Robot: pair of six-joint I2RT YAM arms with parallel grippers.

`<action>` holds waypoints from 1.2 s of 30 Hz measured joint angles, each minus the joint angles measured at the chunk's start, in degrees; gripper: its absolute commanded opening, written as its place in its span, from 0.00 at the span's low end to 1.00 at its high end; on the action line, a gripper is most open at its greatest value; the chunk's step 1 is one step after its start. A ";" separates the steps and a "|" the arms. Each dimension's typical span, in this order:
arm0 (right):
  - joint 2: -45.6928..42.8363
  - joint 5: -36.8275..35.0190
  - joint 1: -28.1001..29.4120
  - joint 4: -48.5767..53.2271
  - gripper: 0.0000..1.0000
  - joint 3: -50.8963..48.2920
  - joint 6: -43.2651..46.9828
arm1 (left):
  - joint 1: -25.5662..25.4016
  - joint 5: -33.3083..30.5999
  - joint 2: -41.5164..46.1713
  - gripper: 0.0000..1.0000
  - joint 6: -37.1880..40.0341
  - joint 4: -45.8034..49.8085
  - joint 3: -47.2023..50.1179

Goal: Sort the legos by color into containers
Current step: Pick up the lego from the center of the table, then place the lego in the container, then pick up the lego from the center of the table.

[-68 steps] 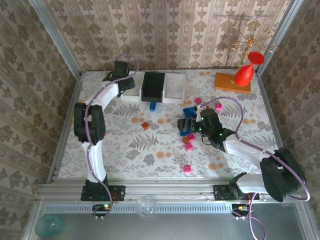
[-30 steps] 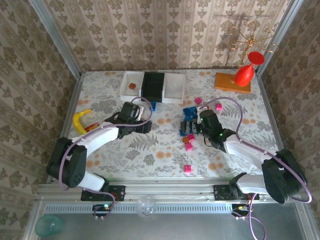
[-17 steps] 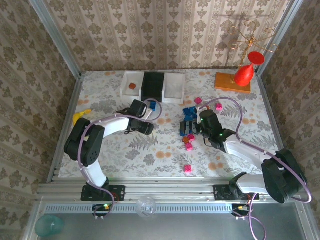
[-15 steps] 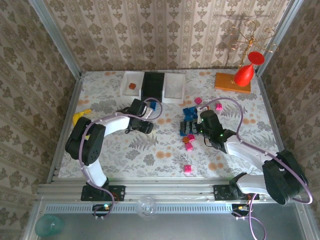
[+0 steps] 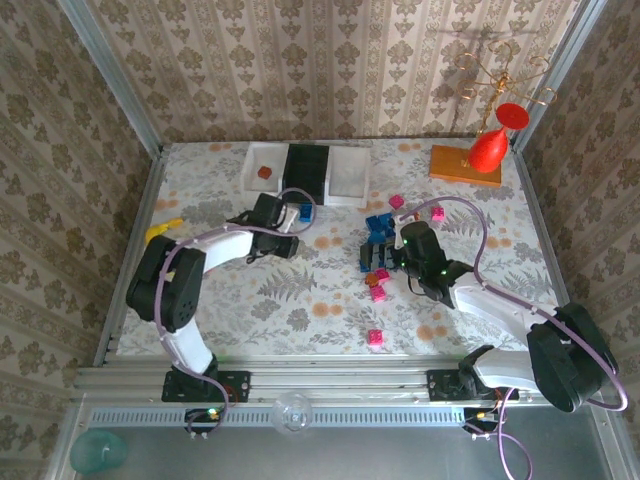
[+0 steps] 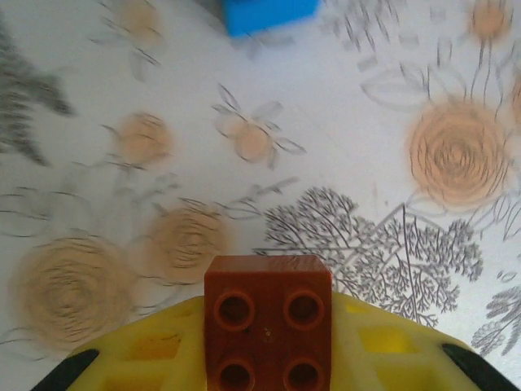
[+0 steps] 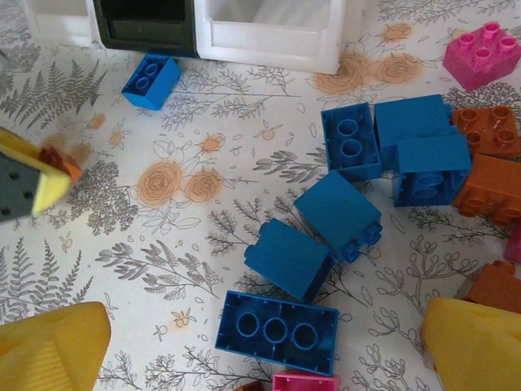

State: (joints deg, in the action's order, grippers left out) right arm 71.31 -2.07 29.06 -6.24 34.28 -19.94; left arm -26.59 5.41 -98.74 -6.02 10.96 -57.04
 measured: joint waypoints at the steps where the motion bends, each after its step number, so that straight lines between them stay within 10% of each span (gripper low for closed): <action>1: 0.07 0.15 0.26 0.00 1.00 0.00 0.00 | 1.16 -0.22 1.05 0.28 -0.98 -0.87 -0.02; 11: 1.79 0.39 1.88 0.07 1.00 0.22 -0.22 | 10.67 -5.09 -8.39 0.30 -5.66 -2.45 -23.71; 23: -0.46 -4.28 2.36 2.34 1.00 1.95 -1.25 | 11.30 -9.51 -30.12 0.64 -4.15 10.38 -54.75; 27: -0.42 -7.17 2.36 5.38 0.98 3.06 -1.49 | 11.23 -7.08 -23.69 0.69 -4.55 9.75 -48.87; 36: 9.60 -9.38 7.41 10.86 0.95 11.50 -2.29 | 4.61 3.52 15.17 0.76 -9.40 -6.93 -3.32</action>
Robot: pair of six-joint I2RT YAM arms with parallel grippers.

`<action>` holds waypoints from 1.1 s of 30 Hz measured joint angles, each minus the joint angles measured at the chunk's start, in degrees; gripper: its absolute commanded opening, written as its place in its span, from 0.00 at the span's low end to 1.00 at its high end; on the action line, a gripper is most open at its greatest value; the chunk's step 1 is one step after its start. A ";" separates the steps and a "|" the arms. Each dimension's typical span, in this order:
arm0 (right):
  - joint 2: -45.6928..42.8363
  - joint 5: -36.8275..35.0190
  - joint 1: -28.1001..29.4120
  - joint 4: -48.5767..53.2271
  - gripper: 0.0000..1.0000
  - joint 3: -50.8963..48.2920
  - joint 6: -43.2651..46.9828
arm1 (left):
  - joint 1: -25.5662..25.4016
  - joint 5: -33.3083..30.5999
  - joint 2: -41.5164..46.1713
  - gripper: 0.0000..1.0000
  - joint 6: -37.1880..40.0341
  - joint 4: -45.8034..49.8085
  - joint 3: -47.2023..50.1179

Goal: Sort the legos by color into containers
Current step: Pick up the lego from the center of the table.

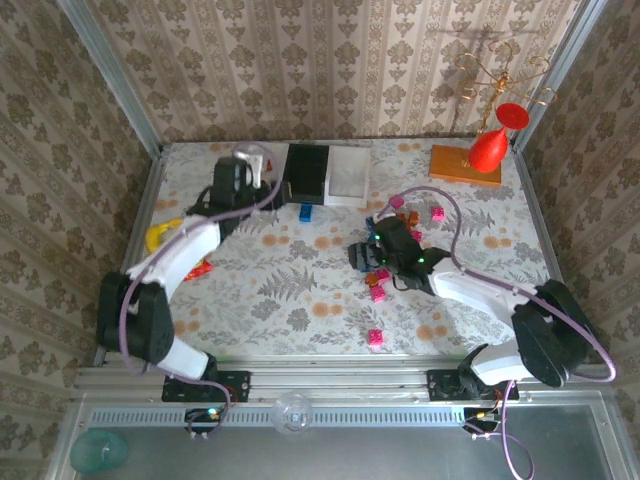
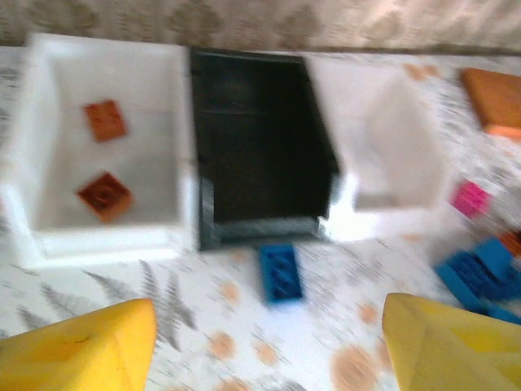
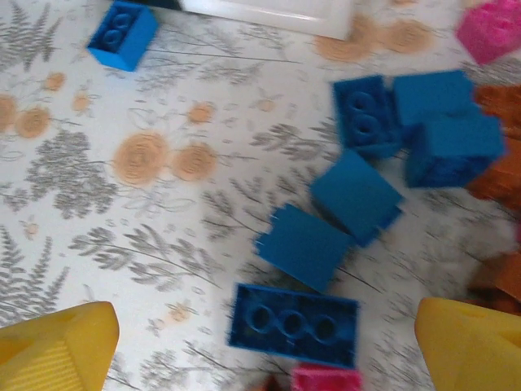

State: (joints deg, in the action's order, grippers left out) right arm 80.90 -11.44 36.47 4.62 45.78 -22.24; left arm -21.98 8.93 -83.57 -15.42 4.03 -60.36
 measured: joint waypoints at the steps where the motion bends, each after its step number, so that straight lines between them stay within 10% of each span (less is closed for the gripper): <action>1: 1.14 0.04 0.52 -0.39 0.95 0.92 0.00 | -1.70 0.11 1.55 0.77 -0.04 -0.79 2.38; 19: 2.12 6.54 2.82 -11.28 1.00 -2.47 4.57 | -8.70 -9.99 -26.95 0.74 2.62 -2.36 -8.98; 33: -2.54 8.11 2.82 -14.53 1.00 -5.31 6.93 | -8.41 -12.37 -35.87 0.42 2.91 -1.97 -15.80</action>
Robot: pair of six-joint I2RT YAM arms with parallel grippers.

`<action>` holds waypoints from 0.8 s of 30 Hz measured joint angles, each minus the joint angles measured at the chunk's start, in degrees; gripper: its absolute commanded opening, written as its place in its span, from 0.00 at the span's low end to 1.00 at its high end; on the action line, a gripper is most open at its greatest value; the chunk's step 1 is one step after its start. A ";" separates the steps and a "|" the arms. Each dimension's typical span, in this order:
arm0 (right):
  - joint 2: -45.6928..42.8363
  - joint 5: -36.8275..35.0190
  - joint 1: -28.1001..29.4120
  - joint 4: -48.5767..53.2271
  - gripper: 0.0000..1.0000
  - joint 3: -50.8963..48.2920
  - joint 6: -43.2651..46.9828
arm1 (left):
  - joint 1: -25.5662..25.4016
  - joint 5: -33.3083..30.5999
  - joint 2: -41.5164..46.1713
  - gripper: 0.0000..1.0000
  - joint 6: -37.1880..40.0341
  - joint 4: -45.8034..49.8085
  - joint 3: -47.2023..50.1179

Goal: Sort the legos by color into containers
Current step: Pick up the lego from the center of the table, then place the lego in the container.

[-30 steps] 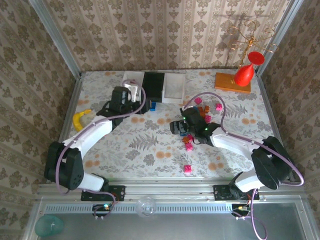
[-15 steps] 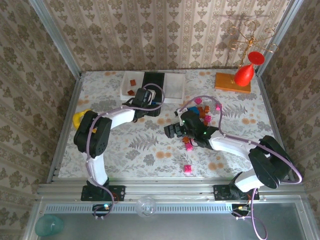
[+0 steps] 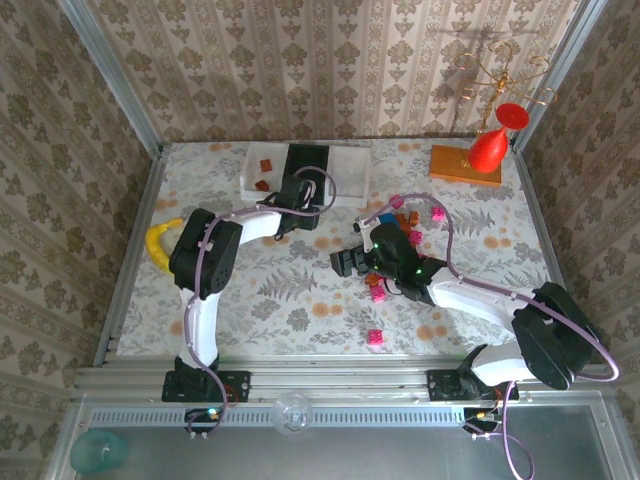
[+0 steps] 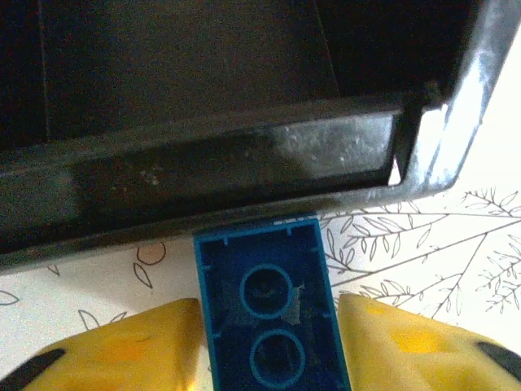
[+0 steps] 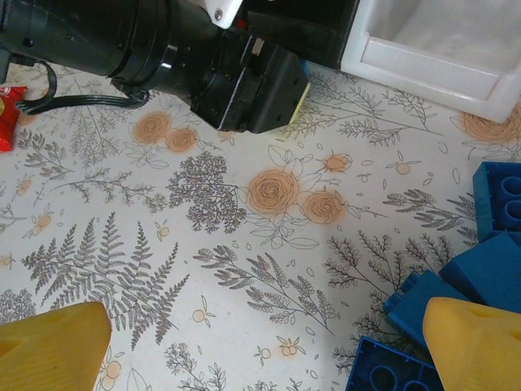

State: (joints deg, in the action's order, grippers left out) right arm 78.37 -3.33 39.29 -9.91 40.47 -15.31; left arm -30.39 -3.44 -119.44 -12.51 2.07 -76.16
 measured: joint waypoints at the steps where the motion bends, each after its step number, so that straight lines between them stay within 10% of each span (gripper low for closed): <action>1: -0.09 -0.02 0.00 -0.24 1.00 -0.11 0.20 | 0.04 0.00 -0.09 0.40 0.04 -0.02 0.00; 17: 4.22 -6.86 0.00 -20.44 1.00 -0.94 10.12 | 2.12 0.00 10.05 0.27 -0.37 -1.18 -0.37; 24: 9.68 -9.75 0.00 -26.29 1.00 0.42 17.03 | 5.20 0.98 2.19 0.43 -0.35 2.05 -14.21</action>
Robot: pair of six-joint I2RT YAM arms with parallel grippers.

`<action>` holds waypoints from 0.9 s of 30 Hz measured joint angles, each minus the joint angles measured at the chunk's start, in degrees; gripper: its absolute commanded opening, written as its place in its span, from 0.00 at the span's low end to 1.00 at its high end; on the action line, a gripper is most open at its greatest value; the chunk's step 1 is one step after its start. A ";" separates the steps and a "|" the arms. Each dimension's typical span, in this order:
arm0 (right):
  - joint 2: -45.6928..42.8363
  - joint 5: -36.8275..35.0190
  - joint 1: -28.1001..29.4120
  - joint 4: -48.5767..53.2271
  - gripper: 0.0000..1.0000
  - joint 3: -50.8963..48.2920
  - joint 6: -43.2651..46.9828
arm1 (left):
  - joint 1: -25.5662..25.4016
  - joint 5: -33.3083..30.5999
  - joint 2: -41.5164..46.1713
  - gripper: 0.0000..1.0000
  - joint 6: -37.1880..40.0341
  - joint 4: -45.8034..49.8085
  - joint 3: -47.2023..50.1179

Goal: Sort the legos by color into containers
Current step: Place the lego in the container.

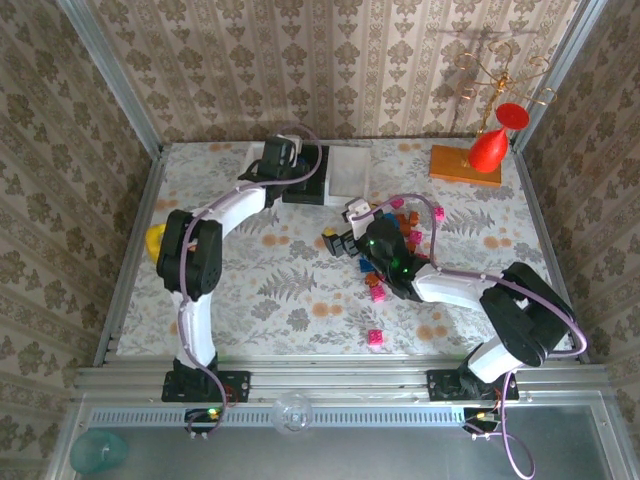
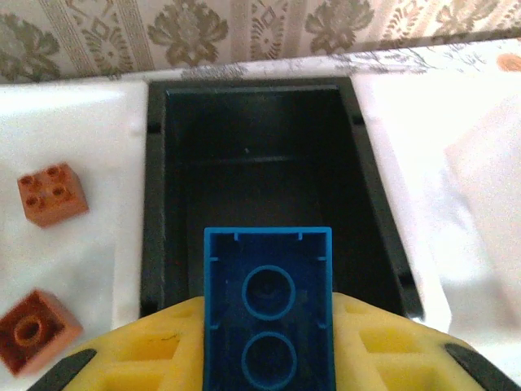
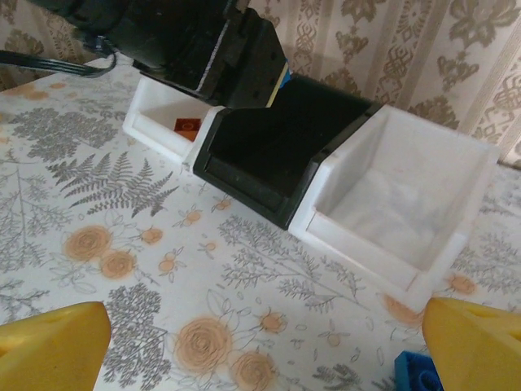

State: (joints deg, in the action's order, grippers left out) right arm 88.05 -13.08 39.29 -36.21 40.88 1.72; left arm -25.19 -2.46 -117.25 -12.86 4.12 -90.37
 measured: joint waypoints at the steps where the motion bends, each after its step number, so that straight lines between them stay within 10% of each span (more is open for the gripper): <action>1: 0.11 -0.24 0.00 -0.33 1.00 0.28 0.35 | 0.39 0.13 -1.38 0.49 0.00 0.92 -2.08; 11: -2.12 -4.59 -0.02 10.01 1.00 2.69 -3.41 | 1.75 2.80 -4.87 0.71 1.09 6.84 -9.57; 27: -14.82 0.52 -0.07 60.74 0.93 3.10 -26.05 | -4.22 35.36 32.85 0.76 -3.43 -14.16 45.11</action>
State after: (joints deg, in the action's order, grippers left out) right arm 73.23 -12.56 39.22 24.53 43.99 -24.34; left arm -29.41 32.91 -84.40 -16.29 -10.04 -45.25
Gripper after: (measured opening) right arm 0.942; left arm 0.750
